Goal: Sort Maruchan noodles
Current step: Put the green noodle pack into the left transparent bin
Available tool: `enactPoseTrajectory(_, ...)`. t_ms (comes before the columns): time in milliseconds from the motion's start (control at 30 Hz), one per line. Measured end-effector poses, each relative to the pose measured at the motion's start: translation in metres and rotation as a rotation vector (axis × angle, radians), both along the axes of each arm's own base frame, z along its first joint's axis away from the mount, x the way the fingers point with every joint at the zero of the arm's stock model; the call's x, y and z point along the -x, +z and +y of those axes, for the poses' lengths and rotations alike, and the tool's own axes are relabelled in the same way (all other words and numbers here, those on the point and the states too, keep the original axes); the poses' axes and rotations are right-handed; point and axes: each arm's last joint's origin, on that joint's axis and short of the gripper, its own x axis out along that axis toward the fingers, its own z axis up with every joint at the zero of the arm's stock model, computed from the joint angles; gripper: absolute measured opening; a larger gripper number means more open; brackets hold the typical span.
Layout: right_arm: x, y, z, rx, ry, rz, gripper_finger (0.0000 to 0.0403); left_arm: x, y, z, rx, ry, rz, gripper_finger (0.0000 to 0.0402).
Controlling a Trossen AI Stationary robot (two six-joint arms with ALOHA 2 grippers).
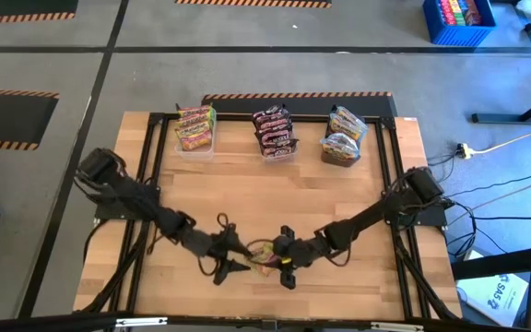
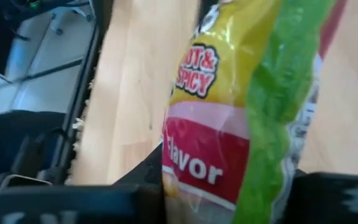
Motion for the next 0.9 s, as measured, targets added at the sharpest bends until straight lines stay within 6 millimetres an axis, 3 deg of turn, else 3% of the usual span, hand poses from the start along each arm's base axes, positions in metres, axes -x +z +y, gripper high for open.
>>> enactPoseTrajectory(233, -0.001, 0.009, -0.004, 0.108, -0.007, -0.060, 0.0101, -0.009, 0.018, 0.032, 0.028, -0.035, -0.001, 0.0243)
enactPoseTrajectory(433, -0.003, 0.027, -0.029, 0.206, 0.012, -0.063, 0.0098, -0.014, 0.016, 0.050, -0.013, -0.062, 0.026, 0.0253)
enactPoseTrajectory(633, -0.013, 0.025, -0.062, 0.200, 0.053, -0.039, 0.0101, -0.021, 0.011, 0.077, -0.145, -0.025, 0.048, 0.0251)
enactPoseTrajectory(900, -0.014, 0.025, -0.067, 0.226, 0.058, -0.031, 0.0098, -0.025, 0.003, 0.111, -0.107, -0.017, 0.149, 0.0250)
